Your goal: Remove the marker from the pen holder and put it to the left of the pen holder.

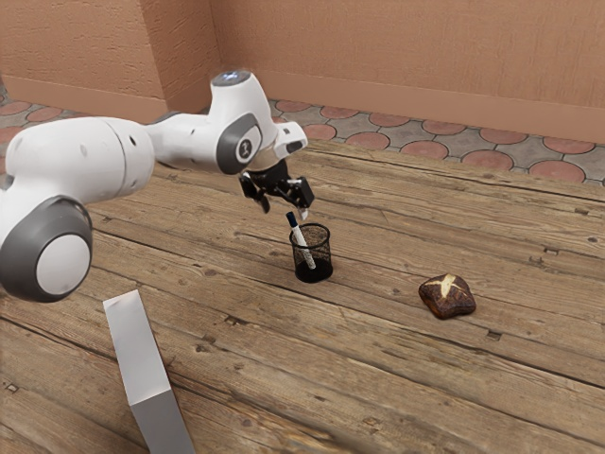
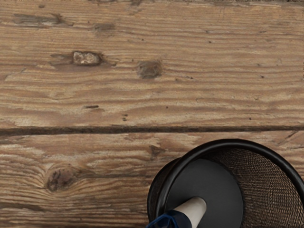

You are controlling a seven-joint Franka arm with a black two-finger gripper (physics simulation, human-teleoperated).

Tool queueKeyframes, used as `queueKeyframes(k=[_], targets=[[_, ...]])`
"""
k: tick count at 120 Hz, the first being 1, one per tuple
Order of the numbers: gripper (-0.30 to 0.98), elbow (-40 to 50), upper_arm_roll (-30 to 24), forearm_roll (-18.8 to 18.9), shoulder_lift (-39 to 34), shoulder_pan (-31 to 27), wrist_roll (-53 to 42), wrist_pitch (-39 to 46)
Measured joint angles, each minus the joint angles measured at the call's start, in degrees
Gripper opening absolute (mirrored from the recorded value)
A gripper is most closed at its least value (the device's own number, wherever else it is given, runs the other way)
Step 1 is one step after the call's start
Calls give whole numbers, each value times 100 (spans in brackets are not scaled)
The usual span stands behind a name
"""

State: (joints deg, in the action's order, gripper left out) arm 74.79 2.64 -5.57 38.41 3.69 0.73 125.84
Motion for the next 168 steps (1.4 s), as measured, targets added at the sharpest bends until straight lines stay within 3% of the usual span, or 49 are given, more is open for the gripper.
queueKeyframes(k=[26, 47, 78, 127, 168], targets=[[68, -7, 0, -23, 13, -42, -126, 86], [55, 47, -4, -178, 62, -44, -186, 113], [48, 28, -26, -228, 119, -41, -241, 128], [6, 46, -20, -307, 92, -32, -283, 133], [-5, 437, -76, -133, -178, 131, -134, 293]])
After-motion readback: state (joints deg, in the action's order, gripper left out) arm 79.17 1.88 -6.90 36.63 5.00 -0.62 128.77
